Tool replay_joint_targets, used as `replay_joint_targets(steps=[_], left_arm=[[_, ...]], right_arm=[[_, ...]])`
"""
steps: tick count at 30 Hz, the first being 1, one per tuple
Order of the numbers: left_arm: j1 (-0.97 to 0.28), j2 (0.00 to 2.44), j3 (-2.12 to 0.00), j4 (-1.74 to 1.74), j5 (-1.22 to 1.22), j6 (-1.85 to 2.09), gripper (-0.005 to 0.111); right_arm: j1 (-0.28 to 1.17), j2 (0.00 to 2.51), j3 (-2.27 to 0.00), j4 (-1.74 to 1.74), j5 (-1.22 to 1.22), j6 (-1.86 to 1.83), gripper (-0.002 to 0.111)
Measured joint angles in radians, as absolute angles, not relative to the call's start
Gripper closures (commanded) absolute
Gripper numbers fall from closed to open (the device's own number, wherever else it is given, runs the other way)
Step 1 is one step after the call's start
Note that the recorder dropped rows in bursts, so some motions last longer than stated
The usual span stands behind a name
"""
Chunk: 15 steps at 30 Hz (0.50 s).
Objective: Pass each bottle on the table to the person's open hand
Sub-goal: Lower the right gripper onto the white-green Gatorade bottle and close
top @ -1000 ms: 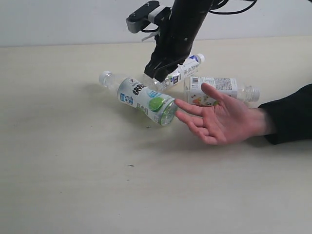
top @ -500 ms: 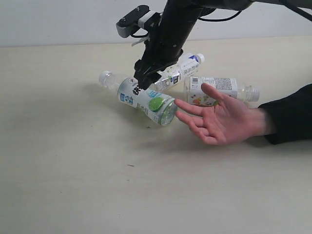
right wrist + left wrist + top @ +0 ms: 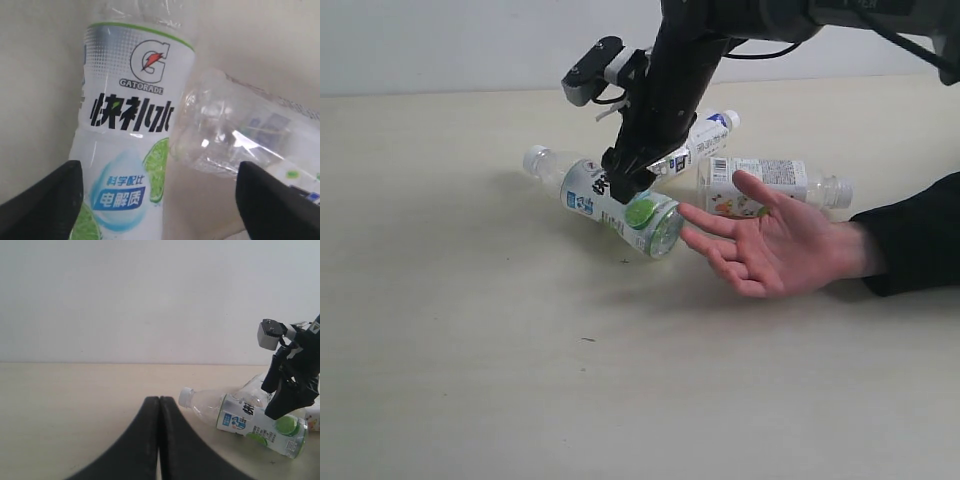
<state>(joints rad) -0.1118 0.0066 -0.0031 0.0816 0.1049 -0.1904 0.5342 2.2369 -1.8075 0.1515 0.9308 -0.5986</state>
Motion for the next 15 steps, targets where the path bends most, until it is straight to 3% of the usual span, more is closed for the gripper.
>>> replay_joint_targets(steps=[15], left_arm=[[-0.112,0.007,-0.003,0.082,0.105,-0.19,0.106]], right_arm=[[0.593,2.289,-1.807,0.151,0.913,-0.659,0.029]])
